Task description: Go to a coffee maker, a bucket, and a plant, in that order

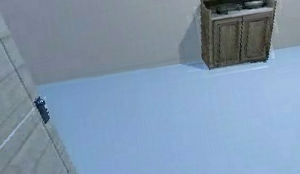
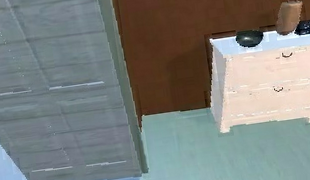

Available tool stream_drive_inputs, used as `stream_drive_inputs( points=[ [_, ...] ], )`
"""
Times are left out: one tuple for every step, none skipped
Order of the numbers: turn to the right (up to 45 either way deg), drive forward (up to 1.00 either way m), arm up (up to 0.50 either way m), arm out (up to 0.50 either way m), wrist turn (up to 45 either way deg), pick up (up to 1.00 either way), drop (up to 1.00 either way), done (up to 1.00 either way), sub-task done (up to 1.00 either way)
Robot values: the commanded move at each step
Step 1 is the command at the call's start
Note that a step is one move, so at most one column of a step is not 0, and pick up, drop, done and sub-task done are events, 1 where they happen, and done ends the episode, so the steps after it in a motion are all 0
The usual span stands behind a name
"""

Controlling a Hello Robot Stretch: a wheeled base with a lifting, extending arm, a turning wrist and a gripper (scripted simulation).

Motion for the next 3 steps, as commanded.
stream_drive_inputs(
  points=[
    [0.0,1.0,0.0,0.0,0.0,0.0,0.0,0.0,0.0],
    [0.0,0.4,0.0,0.0,0.0,0.0,0.0,0.0,0.0],
    [-45.0,0.0,0.0,0.0,0.0,0.0,0.0,0.0,0.0]
  ],
)
